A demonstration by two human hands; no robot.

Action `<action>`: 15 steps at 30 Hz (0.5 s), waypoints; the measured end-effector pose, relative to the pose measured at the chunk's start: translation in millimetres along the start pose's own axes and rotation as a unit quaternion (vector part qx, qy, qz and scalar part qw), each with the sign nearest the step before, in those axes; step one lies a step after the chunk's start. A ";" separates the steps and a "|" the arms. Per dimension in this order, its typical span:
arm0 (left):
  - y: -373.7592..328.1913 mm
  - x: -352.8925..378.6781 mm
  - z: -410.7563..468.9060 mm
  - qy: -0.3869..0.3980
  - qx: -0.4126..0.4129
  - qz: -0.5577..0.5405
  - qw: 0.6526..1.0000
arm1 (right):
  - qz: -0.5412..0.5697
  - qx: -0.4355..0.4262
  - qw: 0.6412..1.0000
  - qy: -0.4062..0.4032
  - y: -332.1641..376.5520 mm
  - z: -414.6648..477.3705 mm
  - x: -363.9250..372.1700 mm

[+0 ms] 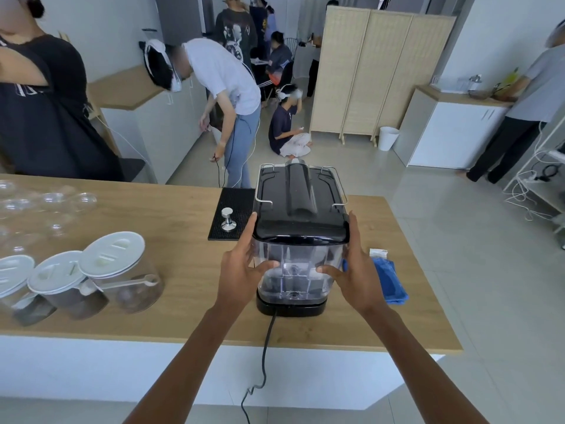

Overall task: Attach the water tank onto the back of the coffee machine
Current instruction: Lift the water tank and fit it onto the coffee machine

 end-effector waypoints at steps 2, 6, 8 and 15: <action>3.0 0.1 -0.1 -0.005 0.002 -0.002 1.000 | 0.007 0.001 1.000 0.002 1.3 0.1 0.8; 9.5 1.4 -2.2 -0.012 0.001 0.013 1.000 | 0.015 0.004 1.000 -0.005 -3.6 -3.2 5.6; 10.1 3.4 -5.7 -0.012 0.008 0.022 1.000 | 0.021 0.012 1.000 -0.009 -9.5 -6.4 9.1; 19.6 2.4 -9.1 -0.035 0.018 0.078 0.996 | 0.013 0.016 1.000 -0.005 -16.4 -6.3 10.6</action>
Point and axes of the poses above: each hand's wrist, its own z-axis towards the middle knuckle, its own x-axis out of the palm, y = z × x, the point moved 4 cm from there along z, towards the middle knuckle, and after that the axes turned 10 degrees about -y, right-handed, at the moved point
